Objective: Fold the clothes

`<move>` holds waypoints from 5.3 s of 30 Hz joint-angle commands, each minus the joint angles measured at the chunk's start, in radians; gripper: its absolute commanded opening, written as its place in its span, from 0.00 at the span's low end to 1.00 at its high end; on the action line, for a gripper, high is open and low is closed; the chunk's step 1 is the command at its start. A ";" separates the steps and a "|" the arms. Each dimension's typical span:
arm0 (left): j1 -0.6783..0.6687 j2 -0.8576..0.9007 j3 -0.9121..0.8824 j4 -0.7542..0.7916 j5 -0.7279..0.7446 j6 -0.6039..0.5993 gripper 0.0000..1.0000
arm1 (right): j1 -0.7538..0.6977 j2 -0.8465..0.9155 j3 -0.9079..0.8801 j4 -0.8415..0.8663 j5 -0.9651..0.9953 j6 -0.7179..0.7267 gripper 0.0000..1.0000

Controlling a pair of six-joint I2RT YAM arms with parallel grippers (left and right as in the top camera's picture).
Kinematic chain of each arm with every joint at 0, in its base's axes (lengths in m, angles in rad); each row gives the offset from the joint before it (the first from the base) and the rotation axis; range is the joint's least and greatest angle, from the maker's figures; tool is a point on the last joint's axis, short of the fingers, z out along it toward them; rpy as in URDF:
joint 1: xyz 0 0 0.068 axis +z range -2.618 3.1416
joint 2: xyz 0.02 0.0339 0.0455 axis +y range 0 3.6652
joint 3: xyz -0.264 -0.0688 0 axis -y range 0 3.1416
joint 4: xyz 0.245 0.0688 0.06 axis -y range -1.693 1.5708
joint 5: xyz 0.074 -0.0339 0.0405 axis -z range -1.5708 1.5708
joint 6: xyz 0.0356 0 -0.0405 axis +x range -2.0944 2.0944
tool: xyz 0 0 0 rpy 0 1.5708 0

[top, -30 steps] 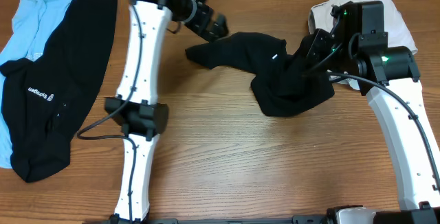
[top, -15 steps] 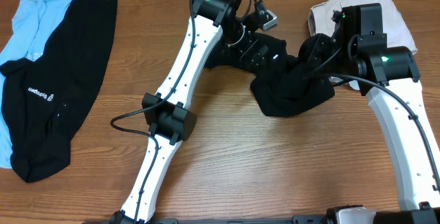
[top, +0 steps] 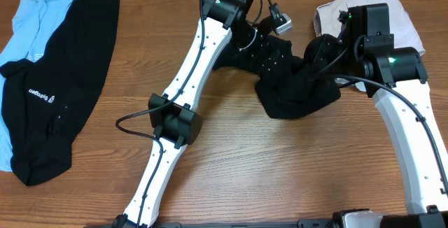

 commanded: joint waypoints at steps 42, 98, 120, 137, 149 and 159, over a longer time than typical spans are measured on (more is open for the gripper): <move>0.287 -0.214 0.243 0.072 0.001 -0.222 0.04 | -0.003 -0.007 0.019 0.009 0.033 -0.007 0.04; 0.261 -0.421 -0.223 -0.176 -0.454 -0.054 0.68 | -0.002 0.001 0.078 -0.095 -0.045 -0.125 0.08; 0.160 -0.298 -0.774 -0.088 -0.536 0.139 0.15 | -0.002 0.001 0.078 -0.096 -0.026 -0.135 0.10; 0.177 -0.303 -0.470 -0.176 -0.654 -0.021 0.04 | -0.002 0.004 0.077 -0.087 -0.010 -0.134 0.12; 0.204 -0.303 -0.171 -0.125 -0.785 -0.238 0.04 | 0.000 0.110 0.058 -0.164 -0.050 -0.130 0.43; 0.204 -0.303 -0.147 -0.052 -0.807 -0.315 0.04 | 0.078 0.151 -0.161 -0.111 -0.130 -0.170 0.54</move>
